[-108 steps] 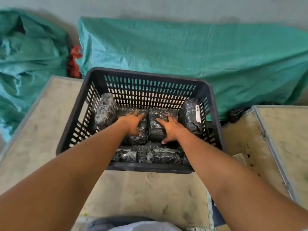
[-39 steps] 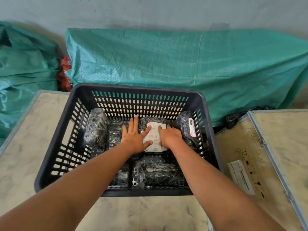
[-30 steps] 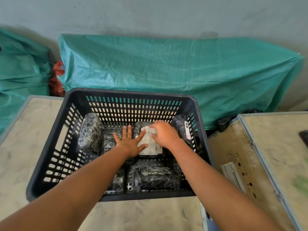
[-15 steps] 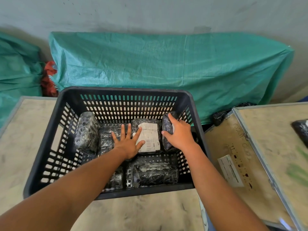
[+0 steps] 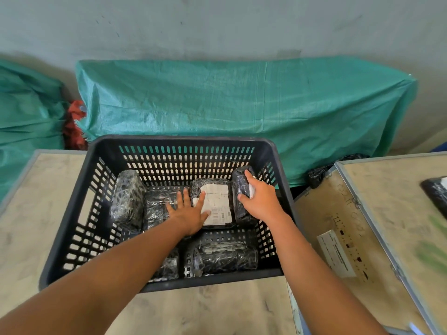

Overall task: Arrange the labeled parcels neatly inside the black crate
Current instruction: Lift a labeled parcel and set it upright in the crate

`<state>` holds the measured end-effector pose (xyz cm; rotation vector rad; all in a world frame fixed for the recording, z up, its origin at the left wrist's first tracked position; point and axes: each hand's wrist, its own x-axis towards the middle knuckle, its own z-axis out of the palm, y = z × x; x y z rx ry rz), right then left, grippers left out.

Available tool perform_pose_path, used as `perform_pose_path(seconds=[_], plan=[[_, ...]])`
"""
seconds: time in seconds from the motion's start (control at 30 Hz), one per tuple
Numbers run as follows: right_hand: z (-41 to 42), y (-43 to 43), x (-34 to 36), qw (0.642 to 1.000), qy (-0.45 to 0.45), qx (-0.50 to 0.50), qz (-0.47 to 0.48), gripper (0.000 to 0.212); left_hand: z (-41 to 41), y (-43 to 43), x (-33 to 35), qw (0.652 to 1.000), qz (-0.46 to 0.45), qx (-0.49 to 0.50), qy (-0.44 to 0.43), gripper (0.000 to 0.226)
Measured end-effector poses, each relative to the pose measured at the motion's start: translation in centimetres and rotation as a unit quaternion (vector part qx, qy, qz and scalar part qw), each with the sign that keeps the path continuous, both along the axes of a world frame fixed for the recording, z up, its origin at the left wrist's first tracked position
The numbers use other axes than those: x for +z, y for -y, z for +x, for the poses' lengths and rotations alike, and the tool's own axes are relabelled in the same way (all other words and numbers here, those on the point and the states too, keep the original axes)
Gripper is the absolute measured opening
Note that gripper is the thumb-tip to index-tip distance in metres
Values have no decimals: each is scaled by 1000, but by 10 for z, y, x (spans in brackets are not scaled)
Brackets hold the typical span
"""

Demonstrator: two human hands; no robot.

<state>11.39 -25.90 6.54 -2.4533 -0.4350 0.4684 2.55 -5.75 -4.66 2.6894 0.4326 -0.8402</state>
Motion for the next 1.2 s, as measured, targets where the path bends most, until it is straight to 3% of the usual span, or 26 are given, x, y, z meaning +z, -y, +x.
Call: perform_pose_path(seconds=[0.13,0.27,0.4,0.5,0.57,0.63,0.73,0.87,0.97,1.07,1.2], plan=[[3,6,26,999,47,-12,23,77,-5,11,38,988,-117,-53,91,92],[6,5,57,994,40,-48,88,83,-17,16,90,935,-276,-84,204,108],[7,-8,91,971,3,-114,209,86,-26,35,123,892,-337,-10,302,133],[0,-18,108,945,-63,-137,291,80,-28,43,134,856,-301,67,414,115],[-4,-21,115,929,-104,-137,329,74,-32,41,140,828,-302,77,466,100],[-6,-20,122,914,-143,-127,359,75,-37,35,147,806,-316,76,495,99],[-9,-13,128,910,-169,-91,368,80,-40,24,155,780,-345,96,514,103],[-11,-5,113,942,-56,-60,326,65,-38,12,162,787,-305,77,531,93],[-8,1,93,957,7,-22,288,67,-36,1,165,777,-327,113,526,84],[-4,2,78,960,-33,47,276,82,-29,-8,172,762,-385,166,494,68],[6,-3,59,961,-52,87,258,95,-16,-17,170,779,-446,162,411,54]])
